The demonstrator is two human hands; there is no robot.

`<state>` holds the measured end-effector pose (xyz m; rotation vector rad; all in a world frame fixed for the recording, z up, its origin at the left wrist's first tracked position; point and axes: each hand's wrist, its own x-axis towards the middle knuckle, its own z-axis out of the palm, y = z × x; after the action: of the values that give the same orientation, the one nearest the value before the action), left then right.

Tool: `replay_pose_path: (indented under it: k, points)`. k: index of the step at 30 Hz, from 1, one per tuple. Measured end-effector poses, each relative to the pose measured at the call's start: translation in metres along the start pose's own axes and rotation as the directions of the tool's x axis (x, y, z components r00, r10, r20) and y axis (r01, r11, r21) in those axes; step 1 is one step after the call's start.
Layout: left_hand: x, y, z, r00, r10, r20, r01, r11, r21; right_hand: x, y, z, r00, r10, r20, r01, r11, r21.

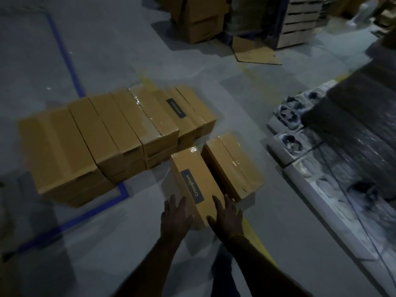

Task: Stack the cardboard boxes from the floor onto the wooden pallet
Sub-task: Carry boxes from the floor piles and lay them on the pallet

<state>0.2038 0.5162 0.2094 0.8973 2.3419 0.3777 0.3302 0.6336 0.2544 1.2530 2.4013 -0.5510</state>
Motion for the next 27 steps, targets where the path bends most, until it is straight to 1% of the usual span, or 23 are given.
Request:
replay_pose_path:
  k: [5, 7, 10, 13, 18, 21, 22, 25, 27]
  points:
    - [0.059, 0.025, 0.047, 0.984, -0.181, 0.004, 0.180, 0.980, -0.084, 0.100, 0.043, 0.013, 0.991, -0.071, 0.116, 0.071, 0.997, 0.007]
    - [0.088, 0.037, 0.073, 0.967, -0.254, 0.015, 0.253, 0.960, -0.121, 0.147, 0.064, 0.028, 0.983, -0.087, 0.161, 0.085, 0.996, 0.019]
    - [0.142, 0.049, 0.120, 0.945, -0.321, 0.058, 0.326, 0.931, -0.163, 0.216, 0.093, 0.059, 0.973, -0.099, 0.210, 0.097, 0.995, 0.018]
    - [0.203, 0.050, 0.171, 0.937, -0.342, 0.074, 0.350, 0.917, -0.194, 0.282, 0.115, 0.098, 0.967, -0.126, 0.223, 0.134, 0.991, -0.023]
    - [0.295, 0.034, 0.256, 0.930, -0.362, 0.063, 0.367, 0.912, -0.183, 0.372, 0.141, 0.172, 0.961, -0.167, 0.222, 0.185, 0.981, -0.063]
    - [0.330, 0.015, 0.305, 0.929, -0.371, 0.015, 0.369, 0.918, -0.145, 0.411, 0.154, 0.215, 0.965, -0.157, 0.211, 0.173, 0.983, -0.056]
    - [0.337, 0.008, 0.320, 0.924, -0.381, 0.009, 0.378, 0.912, -0.158, 0.422, 0.158, 0.228, 0.968, -0.151, 0.203, 0.163, 0.986, -0.046]
    - [0.356, -0.013, 0.359, 0.898, -0.440, -0.024, 0.419, 0.868, -0.266, 0.451, 0.171, 0.261, 0.973, -0.120, 0.196, 0.123, 0.992, -0.006]
    - [0.362, -0.022, 0.377, 0.873, -0.487, -0.024, 0.439, 0.806, -0.397, 0.462, 0.179, 0.279, 0.973, -0.081, 0.218, 0.071, 0.996, 0.054]
